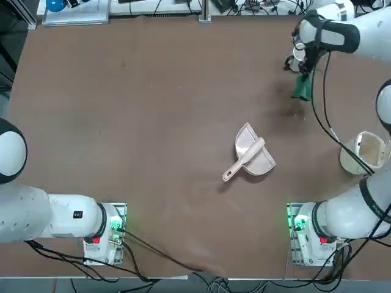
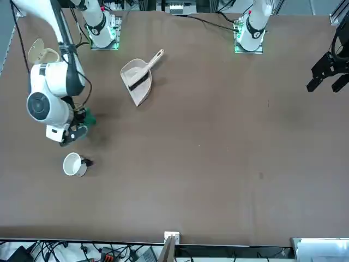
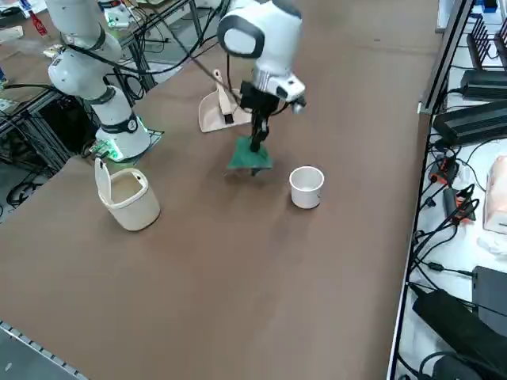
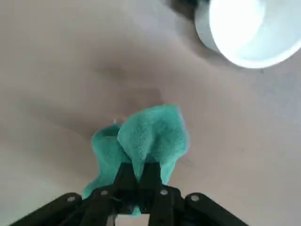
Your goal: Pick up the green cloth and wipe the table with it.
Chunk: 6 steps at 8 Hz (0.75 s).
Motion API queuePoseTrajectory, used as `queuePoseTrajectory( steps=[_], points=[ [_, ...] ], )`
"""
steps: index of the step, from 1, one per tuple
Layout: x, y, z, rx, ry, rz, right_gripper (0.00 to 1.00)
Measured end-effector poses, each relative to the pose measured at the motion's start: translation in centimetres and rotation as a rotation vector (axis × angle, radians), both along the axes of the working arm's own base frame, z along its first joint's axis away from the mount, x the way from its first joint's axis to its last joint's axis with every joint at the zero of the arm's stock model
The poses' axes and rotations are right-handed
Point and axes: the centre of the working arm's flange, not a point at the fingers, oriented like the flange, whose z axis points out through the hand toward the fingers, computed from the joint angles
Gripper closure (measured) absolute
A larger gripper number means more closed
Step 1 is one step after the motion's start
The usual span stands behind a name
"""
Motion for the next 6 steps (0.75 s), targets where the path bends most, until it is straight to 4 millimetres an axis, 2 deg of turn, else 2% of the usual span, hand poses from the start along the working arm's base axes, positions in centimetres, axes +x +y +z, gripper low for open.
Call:
queuePoseTrajectory(
  steps=[2, 3, 4, 6],
  points=[
    [-1.9, -4.8, -2.6, 0.027, -0.011, 0.014, 0.95],
    [-3.5, -5.9, -4.3, 0.037, -0.023, 0.004, 0.95],
    [-5.3, -5.9, -5.9, 0.043, -0.023, -0.008, 0.95],
    [-7.9, -4.6, -7.6, 0.034, -0.015, -0.075, 0.95]
  ],
)
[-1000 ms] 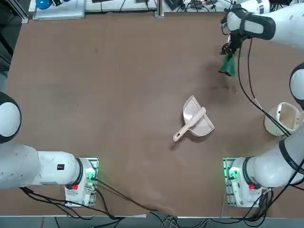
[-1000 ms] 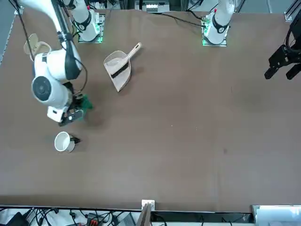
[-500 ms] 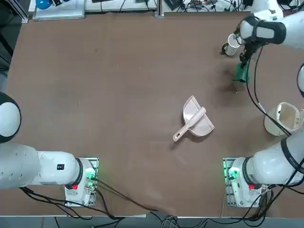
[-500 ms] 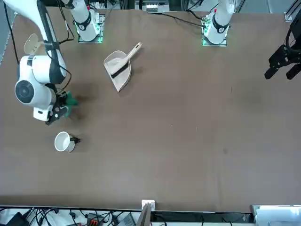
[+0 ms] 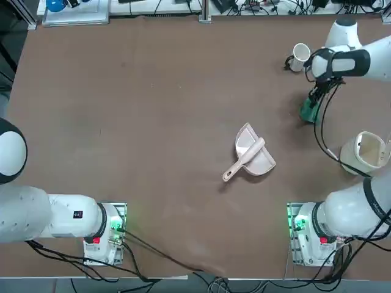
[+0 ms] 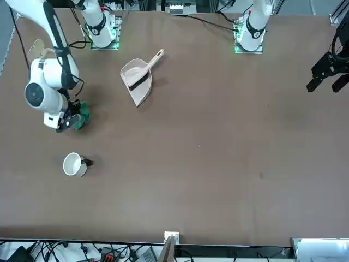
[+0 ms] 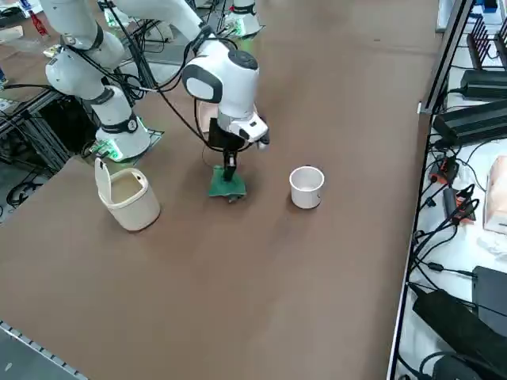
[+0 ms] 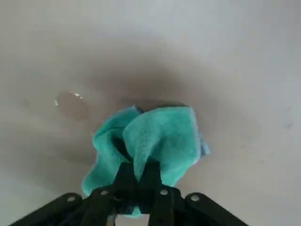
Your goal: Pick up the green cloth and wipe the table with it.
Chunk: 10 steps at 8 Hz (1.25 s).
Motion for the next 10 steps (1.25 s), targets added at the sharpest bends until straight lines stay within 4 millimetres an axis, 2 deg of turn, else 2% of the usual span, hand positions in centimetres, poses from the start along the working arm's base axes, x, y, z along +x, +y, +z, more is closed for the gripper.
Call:
queuePoseTrajectory(
  steps=[1, 2, 5, 7, 8, 9, 10],
  points=[
    [-0.6, 1.2, -0.3, -0.007, -0.013, -0.045, 0.95],
    [-0.8, 3.5, -0.7, -0.002, -0.038, -0.101, 0.95],
    [-1.1, 14.4, -2.4, 0.095, -0.105, -0.258, 0.95],
    [-0.3, 20.4, -1.6, 0.129, -0.137, -0.344, 0.95],
    [0.8, 22.5, -0.5, 0.137, -0.158, -0.375, 0.95],
    [1.6, 23.8, 0.2, 0.136, -0.150, -0.376, 0.95],
    [1.8, 23.8, 0.1, 0.131, -0.128, -0.356, 0.95]
  ],
)
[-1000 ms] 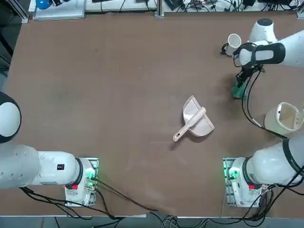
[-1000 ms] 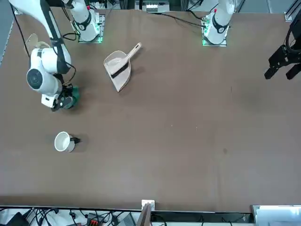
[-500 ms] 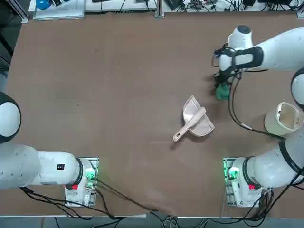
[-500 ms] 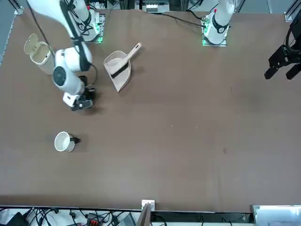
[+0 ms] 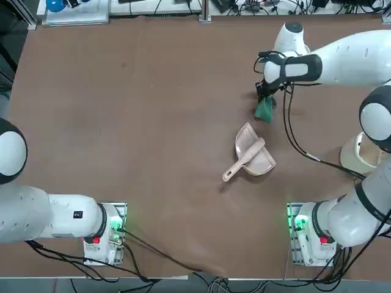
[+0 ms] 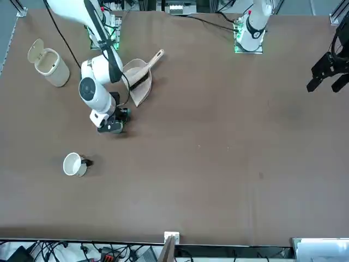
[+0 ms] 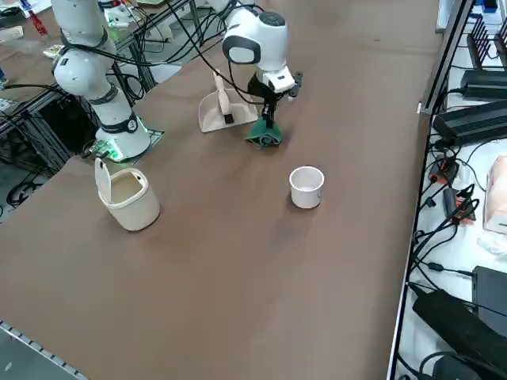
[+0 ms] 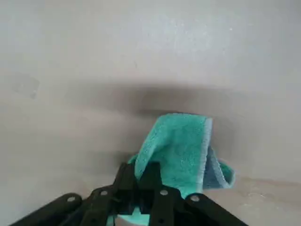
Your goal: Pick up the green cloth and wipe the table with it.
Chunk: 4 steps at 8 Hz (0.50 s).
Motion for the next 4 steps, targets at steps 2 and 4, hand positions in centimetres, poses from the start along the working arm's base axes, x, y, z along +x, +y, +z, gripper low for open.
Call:
queuePoseTrajectory(
  steps=[2, 4],
  points=[
    [0.3, -2.7, -1.6, -0.004, 0.025, 0.051, 0.95],
    [0.1, -6.4, -3.5, -0.005, 0.040, 0.136, 0.95]
  ],
)
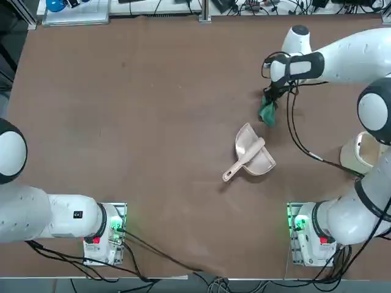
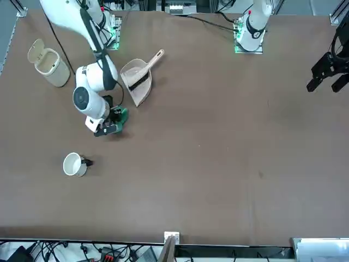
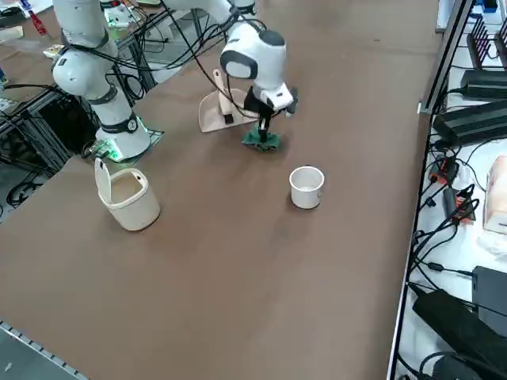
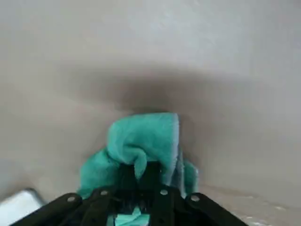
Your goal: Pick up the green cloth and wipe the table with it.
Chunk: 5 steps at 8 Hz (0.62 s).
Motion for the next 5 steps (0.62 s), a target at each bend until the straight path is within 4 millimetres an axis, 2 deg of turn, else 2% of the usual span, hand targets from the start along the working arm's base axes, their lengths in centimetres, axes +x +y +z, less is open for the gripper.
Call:
queuePoseTrajectory(
  steps=[2, 5],
  points=[
    [0.2, -4.2, 0.1, -0.086, -0.015, 0.114, 0.95],
    [0.4, -14.6, -0.7, -0.257, -0.017, 0.240, 0.95]
  ],
)
